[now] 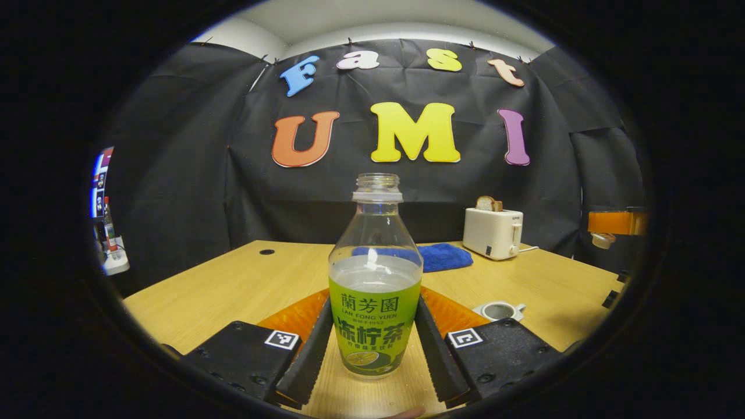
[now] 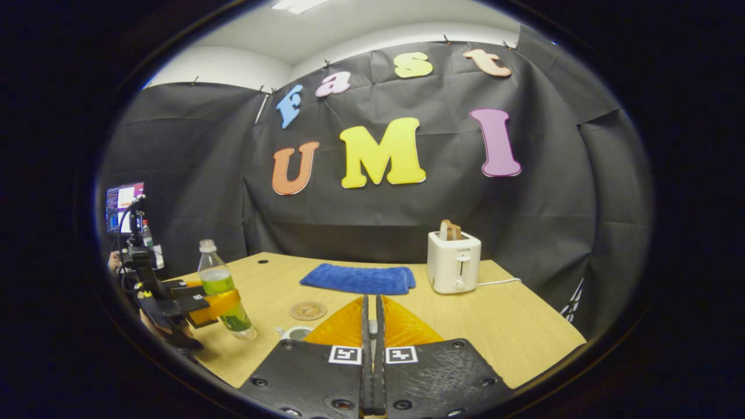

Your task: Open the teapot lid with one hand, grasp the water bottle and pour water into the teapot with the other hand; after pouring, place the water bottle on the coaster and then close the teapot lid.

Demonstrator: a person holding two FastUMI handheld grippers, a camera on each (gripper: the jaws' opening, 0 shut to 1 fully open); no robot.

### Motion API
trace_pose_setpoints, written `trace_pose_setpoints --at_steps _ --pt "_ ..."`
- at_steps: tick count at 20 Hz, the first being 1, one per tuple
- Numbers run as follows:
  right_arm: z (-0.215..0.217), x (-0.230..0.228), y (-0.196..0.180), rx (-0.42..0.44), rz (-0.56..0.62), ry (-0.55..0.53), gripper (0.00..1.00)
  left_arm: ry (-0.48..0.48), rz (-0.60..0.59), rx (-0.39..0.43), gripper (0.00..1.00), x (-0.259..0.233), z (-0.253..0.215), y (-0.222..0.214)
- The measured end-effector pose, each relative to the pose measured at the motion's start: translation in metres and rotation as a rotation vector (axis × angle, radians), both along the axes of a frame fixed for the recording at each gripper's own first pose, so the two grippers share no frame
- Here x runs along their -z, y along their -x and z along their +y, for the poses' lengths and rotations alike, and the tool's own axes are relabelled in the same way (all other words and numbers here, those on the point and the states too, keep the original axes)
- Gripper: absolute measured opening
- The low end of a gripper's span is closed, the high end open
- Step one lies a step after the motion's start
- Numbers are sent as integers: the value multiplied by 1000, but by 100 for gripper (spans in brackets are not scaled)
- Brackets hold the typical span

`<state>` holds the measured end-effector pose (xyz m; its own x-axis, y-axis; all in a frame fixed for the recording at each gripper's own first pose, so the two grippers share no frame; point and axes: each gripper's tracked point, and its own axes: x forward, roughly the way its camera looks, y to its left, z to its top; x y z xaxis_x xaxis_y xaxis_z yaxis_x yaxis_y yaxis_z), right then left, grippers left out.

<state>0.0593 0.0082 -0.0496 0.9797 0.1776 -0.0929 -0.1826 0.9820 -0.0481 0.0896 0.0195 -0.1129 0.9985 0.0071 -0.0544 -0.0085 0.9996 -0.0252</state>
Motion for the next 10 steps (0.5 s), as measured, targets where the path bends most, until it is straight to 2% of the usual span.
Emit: trace_pose_setpoints --at_steps 2,4,10 --pt "-6 -2 1 9 0 -1 0 -27 -10 -6 77 -11 0 -1" --pt "-11 -4 0 17 0 -7 0 -71 5 23 78 -17 -8 1" --pt "-23 -8 0 33 1 -14 0 -295 80 19 77 -22 -9 -1"
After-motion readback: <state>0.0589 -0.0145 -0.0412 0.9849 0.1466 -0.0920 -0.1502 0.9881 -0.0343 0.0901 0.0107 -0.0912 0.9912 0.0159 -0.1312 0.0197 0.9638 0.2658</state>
